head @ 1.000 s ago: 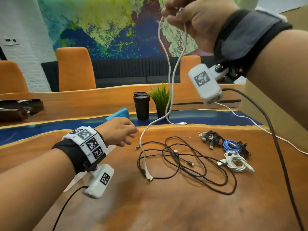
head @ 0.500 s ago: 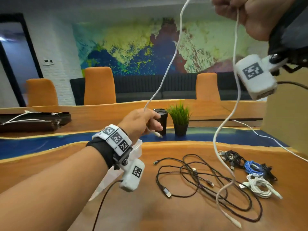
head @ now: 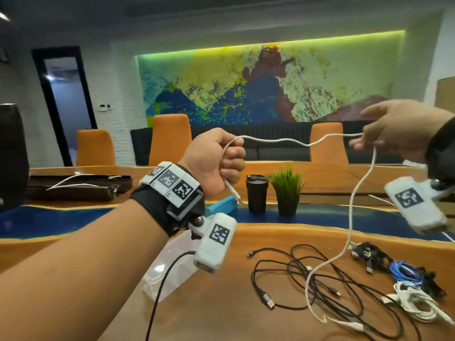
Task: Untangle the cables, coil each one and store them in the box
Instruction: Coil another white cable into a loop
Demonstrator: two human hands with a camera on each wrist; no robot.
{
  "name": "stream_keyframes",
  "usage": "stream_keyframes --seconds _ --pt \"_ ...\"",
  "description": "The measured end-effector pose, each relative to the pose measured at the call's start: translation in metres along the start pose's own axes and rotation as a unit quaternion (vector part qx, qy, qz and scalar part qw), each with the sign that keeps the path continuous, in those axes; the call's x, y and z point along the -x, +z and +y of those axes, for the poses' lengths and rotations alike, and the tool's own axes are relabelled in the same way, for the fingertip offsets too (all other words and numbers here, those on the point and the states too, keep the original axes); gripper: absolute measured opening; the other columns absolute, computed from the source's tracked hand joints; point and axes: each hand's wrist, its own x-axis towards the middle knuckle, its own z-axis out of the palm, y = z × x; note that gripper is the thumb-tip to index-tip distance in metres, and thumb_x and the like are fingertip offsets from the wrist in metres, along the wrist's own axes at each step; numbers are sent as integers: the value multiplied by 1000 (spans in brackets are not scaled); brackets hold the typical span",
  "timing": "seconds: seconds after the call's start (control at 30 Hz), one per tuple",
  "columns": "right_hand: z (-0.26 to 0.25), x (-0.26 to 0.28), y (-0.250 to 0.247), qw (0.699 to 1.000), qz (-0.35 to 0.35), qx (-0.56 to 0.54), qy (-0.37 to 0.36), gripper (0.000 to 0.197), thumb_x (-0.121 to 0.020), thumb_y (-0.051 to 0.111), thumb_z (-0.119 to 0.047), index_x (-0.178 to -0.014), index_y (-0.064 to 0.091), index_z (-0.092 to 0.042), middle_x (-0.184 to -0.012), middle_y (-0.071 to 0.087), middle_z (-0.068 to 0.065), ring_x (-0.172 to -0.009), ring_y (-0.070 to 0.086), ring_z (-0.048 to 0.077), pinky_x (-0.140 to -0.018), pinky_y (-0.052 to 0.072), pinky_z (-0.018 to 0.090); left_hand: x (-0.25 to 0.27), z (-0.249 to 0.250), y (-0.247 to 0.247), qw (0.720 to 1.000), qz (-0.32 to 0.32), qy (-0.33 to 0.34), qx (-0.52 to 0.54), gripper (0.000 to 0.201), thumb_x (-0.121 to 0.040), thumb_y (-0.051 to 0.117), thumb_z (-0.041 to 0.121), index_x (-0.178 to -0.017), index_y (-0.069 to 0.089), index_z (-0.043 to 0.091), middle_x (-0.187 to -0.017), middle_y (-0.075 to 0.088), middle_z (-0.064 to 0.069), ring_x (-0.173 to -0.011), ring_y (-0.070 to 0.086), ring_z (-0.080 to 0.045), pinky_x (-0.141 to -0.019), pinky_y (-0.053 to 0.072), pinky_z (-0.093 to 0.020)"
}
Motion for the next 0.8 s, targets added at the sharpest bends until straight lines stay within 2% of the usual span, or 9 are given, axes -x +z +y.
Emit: stream_keyframes --seconds 0.1,0.2,0.23,0.33,0.43,0.5,0.6,0.7,0.8 --pt "6 5 2 960 9 280 -24 63 -81 73 2 -138 47 -5 -97 61 14 -72 67 27 -58 57 32 4 6 10 999 -15 25 -33 25 -99 37 23 -80 53 19 -58 34 10 -41 27 -3 -37 17 -15" --pt "4 10 4 834 30 545 -74 67 -75 76 -43 -135 49 -27 -116 54 12 -95 59 29 -85 54 41 9 12 21 997 -32 47 -60 25 -103 39 27 -86 55 18 -59 33 10 -39 27 -2 -37 18 -14" --pt "2 13 6 825 34 555 -98 67 -74 73 -54 -133 49 -34 -125 49 11 -105 55 30 -93 51 44 11 12 25 996 -41 47 -66 25 -104 39 28 -88 55 18 -58 33 10 -39 26 -2 -37 17 -14" --pt "-13 37 20 856 -27 453 -246 73 -74 63 -69 -139 43 -41 -145 40 0 -131 40 23 -108 37 43 15 11 37 994 -72 39 -76 25 -105 40 29 -91 56 16 -54 33 10 -38 26 -2 -36 15 -15" --pt "-30 63 39 877 -117 318 -339 45 -85 65 -47 -127 55 -36 -121 62 -8 -109 57 9 -94 48 30 19 11 48 992 -107 27 -66 26 -104 41 30 -91 58 15 -54 34 10 -38 27 -1 -36 16 -14" --pt "-34 68 46 901 -162 206 -346 15 -92 62 -27 -106 66 -24 -87 70 -2 -79 65 11 -75 56 32 23 13 51 990 -131 21 -57 29 -102 39 30 -90 59 14 -57 35 10 -41 28 -2 -38 18 -13" --pt "-32 64 42 926 -151 94 -333 14 -94 59 -17 -95 71 -10 -66 58 7 -56 53 13 -55 49 28 29 13 47 988 -134 34 -63 29 -99 38 25 -93 63 11 -67 38 6 -54 34 -6 -50 28 -17" --pt "-26 58 33 940 -82 74 -324 14 -93 62 -18 -96 74 -12 -68 59 5 -52 48 0 -48 42 13 34 3 38 989 -119 49 -76 27 -103 40 19 -97 65 11 -70 46 3 -62 44 -10 -60 42 -22" --pt "-16 53 33 945 -51 102 -307 13 -93 63 -24 -94 75 -20 -72 64 6 -62 54 10 -57 52 25 37 -6 33 988 -123 54 -76 25 -105 41 21 -99 64 13 -72 50 3 -62 50 -10 -65 48 -26"
